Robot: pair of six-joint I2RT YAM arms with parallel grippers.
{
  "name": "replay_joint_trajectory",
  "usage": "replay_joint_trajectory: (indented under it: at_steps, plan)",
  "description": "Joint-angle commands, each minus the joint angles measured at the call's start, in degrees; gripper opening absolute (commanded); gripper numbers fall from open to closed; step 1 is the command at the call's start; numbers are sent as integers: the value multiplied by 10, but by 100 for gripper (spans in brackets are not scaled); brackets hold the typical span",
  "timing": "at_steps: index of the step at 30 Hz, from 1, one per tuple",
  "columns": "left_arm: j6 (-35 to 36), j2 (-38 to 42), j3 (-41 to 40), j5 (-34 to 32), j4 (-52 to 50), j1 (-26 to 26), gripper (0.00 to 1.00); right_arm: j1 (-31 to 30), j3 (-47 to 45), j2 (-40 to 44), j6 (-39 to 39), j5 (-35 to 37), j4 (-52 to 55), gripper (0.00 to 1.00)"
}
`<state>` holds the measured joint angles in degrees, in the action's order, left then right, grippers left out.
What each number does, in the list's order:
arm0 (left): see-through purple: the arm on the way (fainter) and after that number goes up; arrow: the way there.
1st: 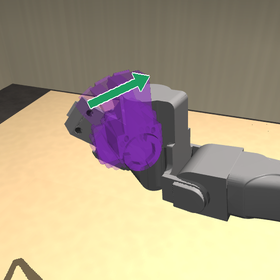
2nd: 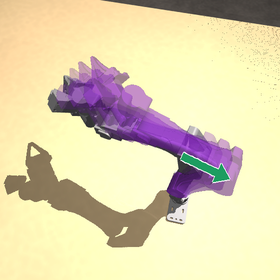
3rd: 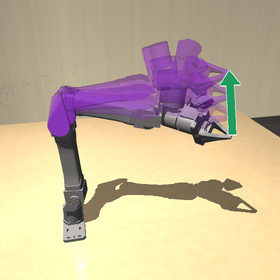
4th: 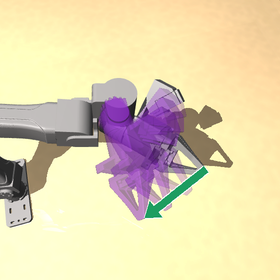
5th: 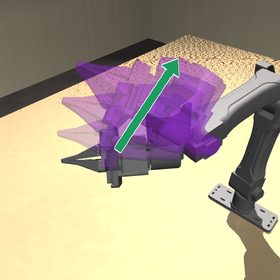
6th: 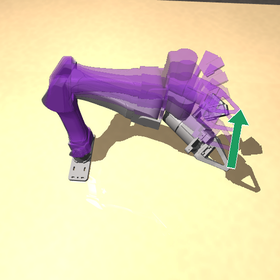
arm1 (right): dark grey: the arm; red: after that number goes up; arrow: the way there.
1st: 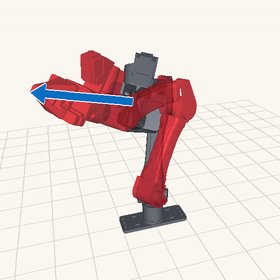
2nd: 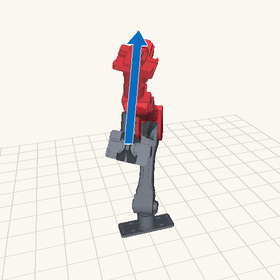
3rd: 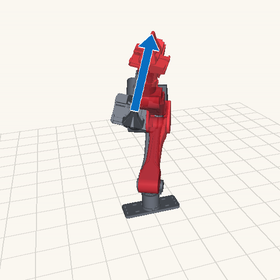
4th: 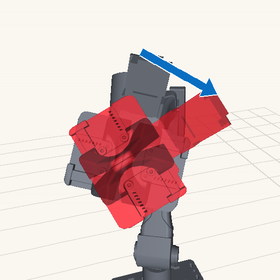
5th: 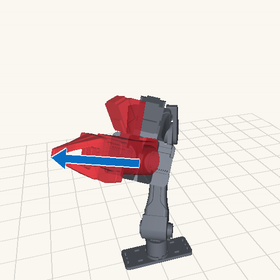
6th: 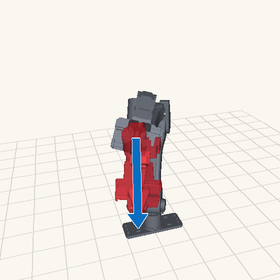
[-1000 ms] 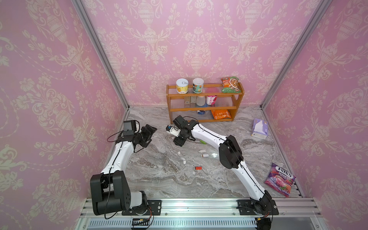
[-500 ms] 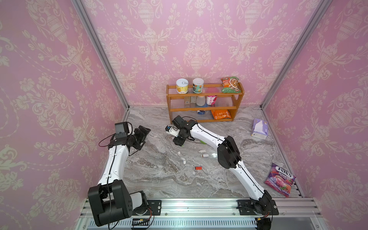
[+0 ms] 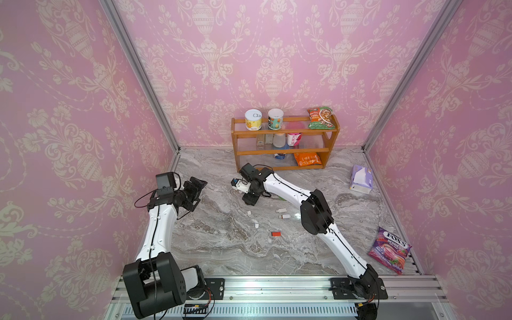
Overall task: Close the usb drive cover
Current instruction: Adjust the cover at the center of the board.
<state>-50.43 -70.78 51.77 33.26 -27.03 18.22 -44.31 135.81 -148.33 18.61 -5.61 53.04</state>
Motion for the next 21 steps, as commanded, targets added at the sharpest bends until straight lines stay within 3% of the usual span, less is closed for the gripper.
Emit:
replay_joint_trajectory:
  at_steps: [1, 21]
  plan:
    - [15, -3, -9, 17, -2, 5, 89, -4, 4, -21, 10, -3, 27, 51]
    - [25, -18, -11, 14, -3, 5, 90, 0, 40, -49, 7, 7, -8, 64]
